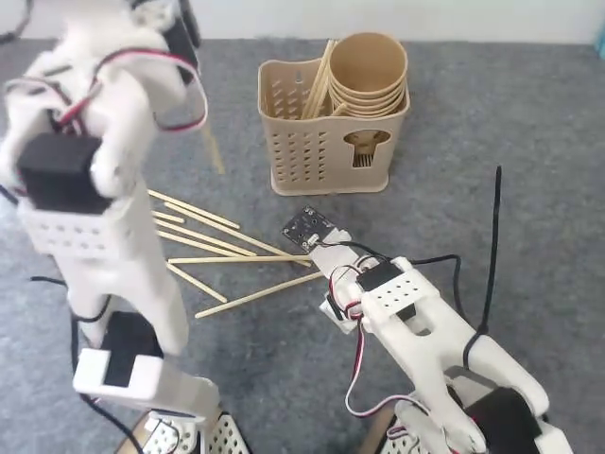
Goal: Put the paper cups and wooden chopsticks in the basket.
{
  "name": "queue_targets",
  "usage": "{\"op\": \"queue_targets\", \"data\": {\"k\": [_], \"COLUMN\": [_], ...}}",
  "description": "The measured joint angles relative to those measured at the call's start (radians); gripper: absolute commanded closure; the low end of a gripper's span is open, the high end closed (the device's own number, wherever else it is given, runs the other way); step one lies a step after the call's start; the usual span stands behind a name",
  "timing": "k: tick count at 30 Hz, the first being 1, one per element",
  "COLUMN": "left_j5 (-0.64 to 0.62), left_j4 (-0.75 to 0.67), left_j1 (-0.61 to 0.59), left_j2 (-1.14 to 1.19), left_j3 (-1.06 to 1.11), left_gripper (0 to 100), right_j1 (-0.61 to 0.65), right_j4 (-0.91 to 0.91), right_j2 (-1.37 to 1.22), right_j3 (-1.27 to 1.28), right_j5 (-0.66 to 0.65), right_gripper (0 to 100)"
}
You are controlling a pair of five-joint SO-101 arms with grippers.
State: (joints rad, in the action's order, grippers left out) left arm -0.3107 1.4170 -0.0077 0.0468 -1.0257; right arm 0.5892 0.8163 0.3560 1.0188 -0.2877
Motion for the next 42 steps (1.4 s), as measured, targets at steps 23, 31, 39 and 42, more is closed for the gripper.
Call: {"op": "queue_targets", "data": {"k": [23, 31, 39, 42], "left_j5": [0.178, 0.249, 0.226, 0.226], "left_j4": [-1.197, -1.201, -1.099, -1.059], "left_j1": [0.12, 0.137, 0.098, 0.064], "left_j2": [0.002, 0.002, 0.002, -0.035], "left_j3": [0.957, 0.964, 0.964, 0.965], "left_gripper": [99, 82, 75, 75], "right_j1": [0.0, 0.0, 0.0, 0.0], "right_j4": [0.0, -0.018, -0.018, -0.018], "right_j2": [0.0, -0.017, -0.026, -0.026], "right_j3": [0.0, 0.006, 0.006, 0.006], "right_j5": [0.0, 0.0, 0.0, 0.0], "right_gripper": [98.9, 98.7, 98.7, 98.7]}}
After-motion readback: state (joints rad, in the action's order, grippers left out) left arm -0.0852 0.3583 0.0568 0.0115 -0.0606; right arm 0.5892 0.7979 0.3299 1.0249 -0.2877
